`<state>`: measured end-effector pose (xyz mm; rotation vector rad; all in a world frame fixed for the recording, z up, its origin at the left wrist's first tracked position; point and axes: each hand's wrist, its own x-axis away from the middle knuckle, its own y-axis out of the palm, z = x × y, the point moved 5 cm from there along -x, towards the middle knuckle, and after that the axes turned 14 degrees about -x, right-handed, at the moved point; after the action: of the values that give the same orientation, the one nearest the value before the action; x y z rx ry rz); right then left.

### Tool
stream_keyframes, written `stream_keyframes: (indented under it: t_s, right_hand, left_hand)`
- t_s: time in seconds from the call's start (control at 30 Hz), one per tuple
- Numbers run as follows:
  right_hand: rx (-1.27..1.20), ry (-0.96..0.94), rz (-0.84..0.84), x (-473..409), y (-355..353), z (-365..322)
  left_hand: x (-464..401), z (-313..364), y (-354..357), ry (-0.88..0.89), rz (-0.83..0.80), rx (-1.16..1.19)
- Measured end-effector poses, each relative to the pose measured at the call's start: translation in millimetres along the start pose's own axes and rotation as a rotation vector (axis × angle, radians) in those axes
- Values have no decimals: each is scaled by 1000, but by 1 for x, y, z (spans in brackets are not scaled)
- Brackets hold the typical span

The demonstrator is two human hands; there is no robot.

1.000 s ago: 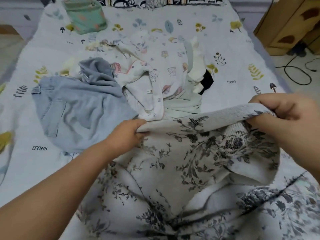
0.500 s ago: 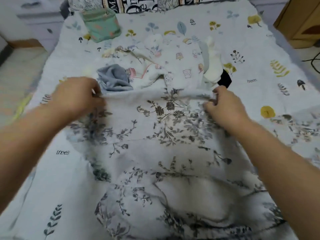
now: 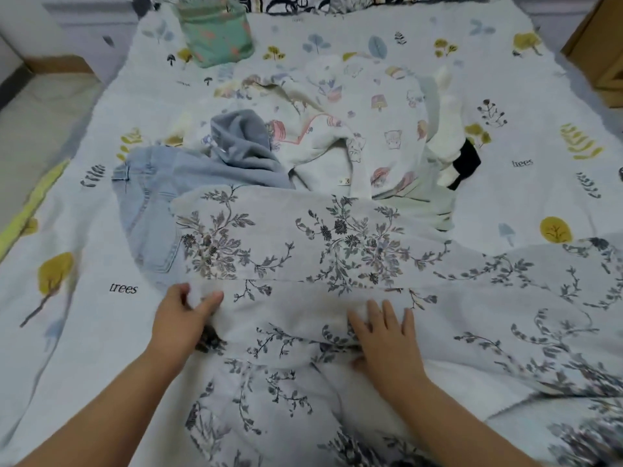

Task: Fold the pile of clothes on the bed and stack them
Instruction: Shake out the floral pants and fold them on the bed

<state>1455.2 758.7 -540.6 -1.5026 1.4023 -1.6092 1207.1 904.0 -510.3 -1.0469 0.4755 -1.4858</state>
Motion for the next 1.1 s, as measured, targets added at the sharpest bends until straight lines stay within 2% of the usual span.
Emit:
stream_keyframes:
  t_s: [0.07,0.1,0.2,0.27,0.33,0.37,0.43,0.5,0.53,0.6,0.63,0.7,0.77,0.83,0.9,0.97,1.03,1.1]
  right_hand:
    - [-37,-19,62,-3,-13,-7]
    - [-83,-24,6,-2,-19,-12]
    - [-205,-33,71,4,-38,-29]
    - [-314,-113,186,25,-52,-42]
    - [-338,-213,195,48,-57,-59]
    - [-302,-246,146,55,-50,-65]
    - [-220,-274,-83,61,-25,-77]
    - [-163,-243,-335,63,9,-74]
    - [-162,-229,-400,62,17,-74]
    - [-222,-228,-406,61,23,-74]
    - [-266,-227,-363,59,21,-73]
    - [-340,-230,-240,56,16,-71]
    - [-359,-214,-166,53,17,-71]
    - [-296,-184,-191,54,29,-72]
    - [-180,-171,-259,59,41,-75]
    - [-194,-146,-238,66,45,-75]
    - [-247,-124,-195,74,43,-74]
    - [-271,-110,-158,87,40,-72]
  left_hand:
    - [-3,4,-10,65,26,46]
    - [-1,7,-19,116,51,52]
    - [-1,7,-62,201,191,-35]
    - [-10,-7,-96,160,241,-77]
    - [-22,-34,-119,58,221,-142]
    - [-25,-47,-122,-6,189,-201]
    - [-19,-65,-112,-69,101,-307]
    - [-7,-77,-86,-130,-43,-266]
    - [-2,-83,-72,-179,-133,-197]
    - [4,-87,-52,-253,-249,8]
    - [3,-85,-48,-255,-244,98]
    - [-4,-78,-51,-194,-94,180]
    - [-12,-77,-63,-112,129,109]
    - [-15,-80,-71,-87,260,-41]
    - [-15,-84,-67,-97,214,-193]
    - [-2,-85,-60,-56,171,-343]
    - [26,-71,-55,196,266,-406]
    - [72,-55,-41,533,259,-441]
